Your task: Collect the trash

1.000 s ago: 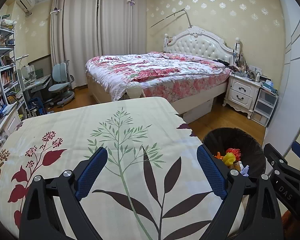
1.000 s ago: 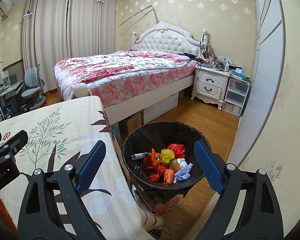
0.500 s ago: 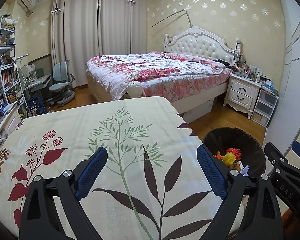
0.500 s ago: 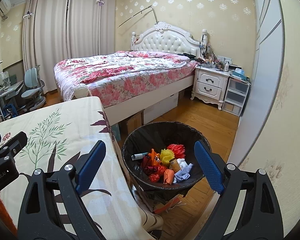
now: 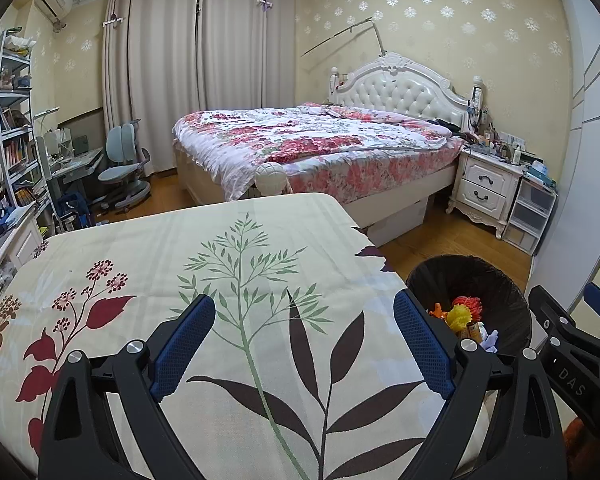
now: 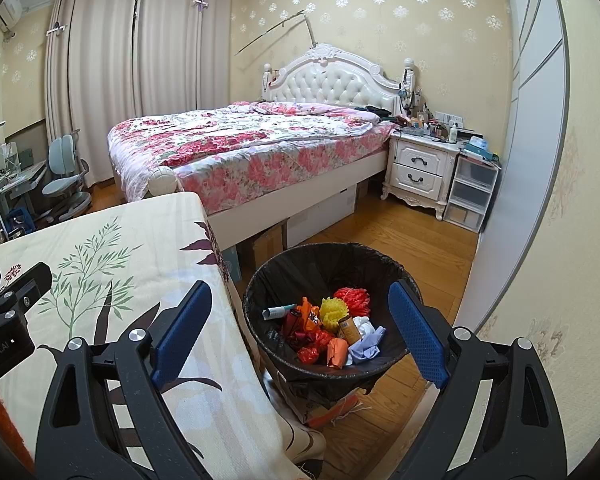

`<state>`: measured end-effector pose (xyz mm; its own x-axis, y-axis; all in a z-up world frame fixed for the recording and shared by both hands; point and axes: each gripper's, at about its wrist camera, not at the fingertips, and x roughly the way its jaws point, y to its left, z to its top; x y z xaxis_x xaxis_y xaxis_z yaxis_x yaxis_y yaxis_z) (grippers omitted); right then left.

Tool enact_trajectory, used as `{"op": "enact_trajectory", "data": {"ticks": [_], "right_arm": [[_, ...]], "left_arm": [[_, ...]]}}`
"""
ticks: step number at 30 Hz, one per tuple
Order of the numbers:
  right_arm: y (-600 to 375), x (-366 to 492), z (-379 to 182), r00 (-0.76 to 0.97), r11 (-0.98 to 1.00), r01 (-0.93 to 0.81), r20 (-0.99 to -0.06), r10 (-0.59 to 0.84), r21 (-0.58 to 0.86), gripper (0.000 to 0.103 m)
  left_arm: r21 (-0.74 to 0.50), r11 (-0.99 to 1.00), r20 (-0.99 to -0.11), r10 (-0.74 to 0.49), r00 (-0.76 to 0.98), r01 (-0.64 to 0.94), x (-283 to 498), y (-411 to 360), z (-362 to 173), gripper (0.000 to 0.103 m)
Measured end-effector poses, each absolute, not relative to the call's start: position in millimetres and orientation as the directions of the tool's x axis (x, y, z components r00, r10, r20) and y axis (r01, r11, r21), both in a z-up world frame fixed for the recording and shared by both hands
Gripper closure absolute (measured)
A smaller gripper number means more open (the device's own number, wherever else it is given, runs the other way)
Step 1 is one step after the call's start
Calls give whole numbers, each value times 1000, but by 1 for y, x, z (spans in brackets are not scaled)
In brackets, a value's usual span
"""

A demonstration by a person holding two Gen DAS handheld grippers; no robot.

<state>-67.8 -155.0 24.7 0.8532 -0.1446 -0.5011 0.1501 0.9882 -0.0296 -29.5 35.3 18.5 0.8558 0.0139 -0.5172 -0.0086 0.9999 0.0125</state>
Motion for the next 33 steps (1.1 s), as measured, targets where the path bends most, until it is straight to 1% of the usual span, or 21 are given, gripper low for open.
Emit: {"op": "enact_trajectory", "data": {"ticks": [33], "right_arm": [[-155,-68,24,852,988,150,-503,-144,-28,15]], "left_arm": [[6,1000,-524,-2,852,5,-34,31,17,13]]}}
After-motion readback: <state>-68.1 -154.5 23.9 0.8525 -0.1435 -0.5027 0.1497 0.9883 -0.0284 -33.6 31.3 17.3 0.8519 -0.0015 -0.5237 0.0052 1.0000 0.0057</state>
